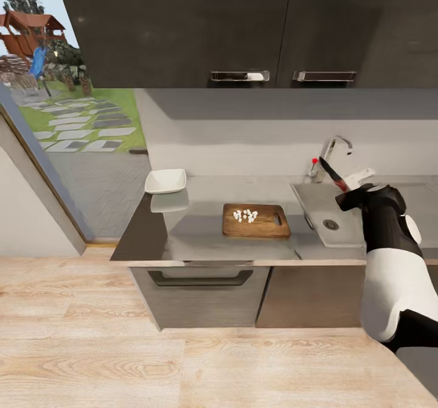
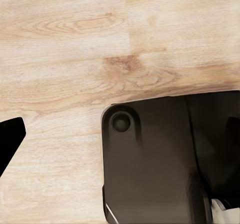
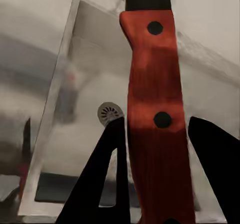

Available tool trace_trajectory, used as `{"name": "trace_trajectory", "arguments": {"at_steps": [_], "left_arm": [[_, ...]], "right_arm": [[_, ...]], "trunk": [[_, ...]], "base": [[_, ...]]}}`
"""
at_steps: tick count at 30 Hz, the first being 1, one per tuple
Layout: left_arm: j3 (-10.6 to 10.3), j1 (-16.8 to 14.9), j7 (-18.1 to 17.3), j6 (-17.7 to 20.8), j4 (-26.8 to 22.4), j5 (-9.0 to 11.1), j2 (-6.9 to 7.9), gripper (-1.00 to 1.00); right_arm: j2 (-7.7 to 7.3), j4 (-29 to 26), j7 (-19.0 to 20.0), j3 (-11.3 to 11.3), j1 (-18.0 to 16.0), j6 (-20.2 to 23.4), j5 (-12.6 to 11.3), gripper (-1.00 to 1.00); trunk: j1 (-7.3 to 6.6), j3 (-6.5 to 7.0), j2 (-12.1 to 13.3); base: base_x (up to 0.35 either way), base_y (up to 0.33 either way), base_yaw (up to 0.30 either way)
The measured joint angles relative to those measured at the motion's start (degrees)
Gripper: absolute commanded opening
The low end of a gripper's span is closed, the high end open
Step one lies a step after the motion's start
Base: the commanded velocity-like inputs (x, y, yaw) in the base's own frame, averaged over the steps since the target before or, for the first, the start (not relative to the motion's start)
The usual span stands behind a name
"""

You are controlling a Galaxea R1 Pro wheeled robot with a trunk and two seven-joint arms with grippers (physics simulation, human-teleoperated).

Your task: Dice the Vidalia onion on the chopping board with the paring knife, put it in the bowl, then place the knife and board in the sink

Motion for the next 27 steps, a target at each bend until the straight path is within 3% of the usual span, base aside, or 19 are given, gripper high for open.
{"name": "trace_trajectory", "arguments": {"at_steps": [2,4,7,11,18,27], "left_arm": [[-0.02,0.0,-0.03,0.0,0.15,0.0,-0.03,1.0],[-0.13,-0.01,-0.15,0.02,0.36,-0.14,-0.44,1.0],[-0.17,-0.04,-0.22,0.12,0.98,-0.21,-1.08,1.0],[-0.18,-0.21,-0.19,0.24,1.53,-0.28,-1.24,1.0],[-0.19,-0.26,-0.21,0.56,3.42,-0.29,-1.89,1.0],[-0.18,-0.28,-0.18,0.61,4.66,-0.2,-1.94,1.0]], "right_arm": [[-0.07,0.3,1.77,-5.46,0.01,-0.07,-3.28,-1.0],[-0.08,0.86,2.31,-7.69,0.01,-0.22,-5.55,-1.0],[-0.19,2.93,2.38,-10.08,0.01,-0.45,-6.44,-1.0],[-0.12,4.48,2.47,-15.84,0.02,-3.1,-6.66,-1.0],[0.0,12.92,2.46,-17.77,0.02,-11.64,-6.59,-1.0],[0.04,15.42,2.26,-17.78,0.02,-14.1,-6.48,-1.0]], "trunk": [[0.0,0.0,0.0],[0.0,0.0,0.0],[0.0,0.0,0.0],[0.0,0.0,0.0],[0.0,0.0,0.0],[0.0,0.0,0.0]], "base": [[0.0,0.0,0.0],[0.0,0.0,0.0],[0.0,0.0,0.0],[0.0,0.0,0.0],[0.0,0.0,0.0],[0.0,0.0,0.0]]}}
